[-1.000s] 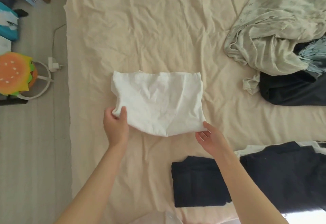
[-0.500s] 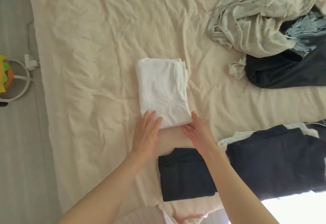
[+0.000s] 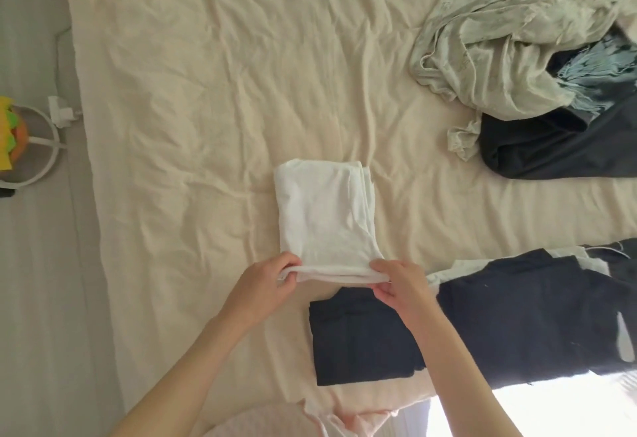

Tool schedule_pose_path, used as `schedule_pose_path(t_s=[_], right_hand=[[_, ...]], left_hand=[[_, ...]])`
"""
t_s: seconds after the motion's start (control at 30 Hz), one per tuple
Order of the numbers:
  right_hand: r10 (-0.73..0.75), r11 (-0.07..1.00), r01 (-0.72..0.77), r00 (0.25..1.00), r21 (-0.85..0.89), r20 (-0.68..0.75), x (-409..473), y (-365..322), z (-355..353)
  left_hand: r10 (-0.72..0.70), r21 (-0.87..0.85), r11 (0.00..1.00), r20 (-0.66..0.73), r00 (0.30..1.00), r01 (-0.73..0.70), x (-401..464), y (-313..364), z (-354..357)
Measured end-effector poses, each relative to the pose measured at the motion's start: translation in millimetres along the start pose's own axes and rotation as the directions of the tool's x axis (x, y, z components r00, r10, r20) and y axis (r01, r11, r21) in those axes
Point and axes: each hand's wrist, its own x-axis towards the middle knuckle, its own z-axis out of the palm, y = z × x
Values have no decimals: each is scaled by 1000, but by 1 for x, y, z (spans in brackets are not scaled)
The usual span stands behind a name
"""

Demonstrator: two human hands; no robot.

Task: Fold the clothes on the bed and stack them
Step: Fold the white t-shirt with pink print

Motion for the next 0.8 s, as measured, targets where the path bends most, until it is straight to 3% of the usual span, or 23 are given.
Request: schedule_pose_path(t_s=[0.1,0.17,0.23,0.3,0.4,0.47,0.53,0.6,0.67,0.73,0.8], right_hand=[[-42,990,40,999,136,15,-16,-18,3],[-146,964,136,989,227,30,-21,-44,11],[-295,936,282,955,209,31,-20,-74,23],[-435,897,436,900,75,-25,-14,-97,36],[-626,761,594,778,-260,-55,2,-99,51],[-709,633,640,705,-434,6,15,-78,55],[-752,557,643,659,-526,10,29,-58,54],[-682,624,561,731,-544,-29,42,-49,50],[-490,786,445,872,-429,7,52,-52,48],[-335,910,350,936,-222,104,59,-59,43],[-257,954,276,954,-120,155,62,-68,36]], left_hand=[[-35,-170,985,-96,995,18,7,13,-22],[-60,-250,968,-222,973,2,32,24,-40],[-75,-313,949,-341,937,-38,66,35,-55],[-87,-349,935,-401,912,-64,95,42,-62],[-67,-240,969,-467,882,-53,111,36,-51],[-44,-157,987,-489,871,-39,105,25,-35],[-131,-202,979,-448,884,43,97,12,-20],[-348,-378,898,-303,887,223,94,1,-13],[-515,-585,712,-61,855,388,97,-5,-11],[-546,-673,591,73,835,445,100,-9,-12],[-526,-742,516,120,842,428,104,-10,-15]])
